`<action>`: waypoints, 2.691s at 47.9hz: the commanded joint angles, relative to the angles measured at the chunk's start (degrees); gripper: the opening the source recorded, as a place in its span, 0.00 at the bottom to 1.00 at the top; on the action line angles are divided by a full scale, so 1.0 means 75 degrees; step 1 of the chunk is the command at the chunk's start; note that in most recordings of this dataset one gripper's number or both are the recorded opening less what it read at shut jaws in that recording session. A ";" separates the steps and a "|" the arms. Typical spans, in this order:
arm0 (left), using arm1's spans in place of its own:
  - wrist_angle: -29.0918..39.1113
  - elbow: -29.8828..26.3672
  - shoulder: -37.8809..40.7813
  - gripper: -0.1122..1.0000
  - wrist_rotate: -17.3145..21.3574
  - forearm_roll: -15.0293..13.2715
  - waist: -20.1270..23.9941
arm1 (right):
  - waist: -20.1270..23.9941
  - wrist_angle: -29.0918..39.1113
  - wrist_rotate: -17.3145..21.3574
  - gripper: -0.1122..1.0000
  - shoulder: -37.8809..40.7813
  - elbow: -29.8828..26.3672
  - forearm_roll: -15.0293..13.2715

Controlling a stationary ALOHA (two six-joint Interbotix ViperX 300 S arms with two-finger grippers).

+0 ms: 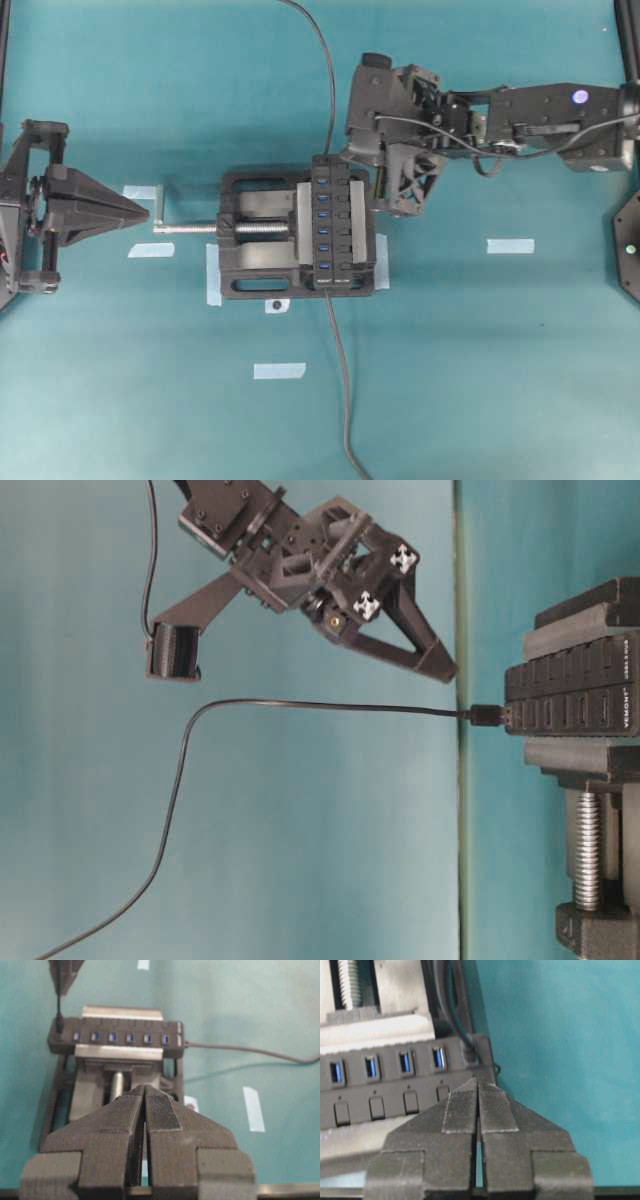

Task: Insert the USB into the second port from the front of the fixed hub.
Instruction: 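Lower the open right gripper over the black USB plug beside the hub, then close the right gripper on the USB plug and lift it clear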

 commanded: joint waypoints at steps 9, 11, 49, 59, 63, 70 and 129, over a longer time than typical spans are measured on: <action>-0.0035 -0.0105 0.0000 0.10 -0.0023 0.0012 0.0000 | -0.0012 -0.0316 0.0012 0.43 0.0012 -0.0141 0.0000; -0.0035 -0.0105 0.0000 0.10 -0.0023 0.0012 0.0012 | -0.0012 -0.0363 0.0000 0.52 0.0012 -0.0141 0.0000; -0.0035 -0.0012 -0.0117 0.10 -0.0070 0.0012 0.0012 | -0.0023 -0.0738 -0.0012 0.82 0.0539 -0.0340 0.0000; -0.0035 0.0035 -0.0258 0.10 -0.0070 0.0012 0.0000 | -0.0012 -0.0809 0.0000 0.79 0.0586 -0.0363 0.0000; -0.0035 0.0047 -0.0258 0.10 -0.0070 0.0012 0.0012 | -0.0023 -0.0809 -0.0012 0.78 0.0574 -0.0363 0.0000; -0.0035 0.0047 -0.0258 0.10 -0.0070 0.0012 0.0012 | -0.0023 -0.0809 0.0012 0.76 0.0586 -0.0363 0.0000; -0.0035 0.0047 -0.0258 0.10 -0.0094 0.0023 0.0000 | 0.0105 -0.0223 0.0117 0.17 0.0234 -0.0750 0.0023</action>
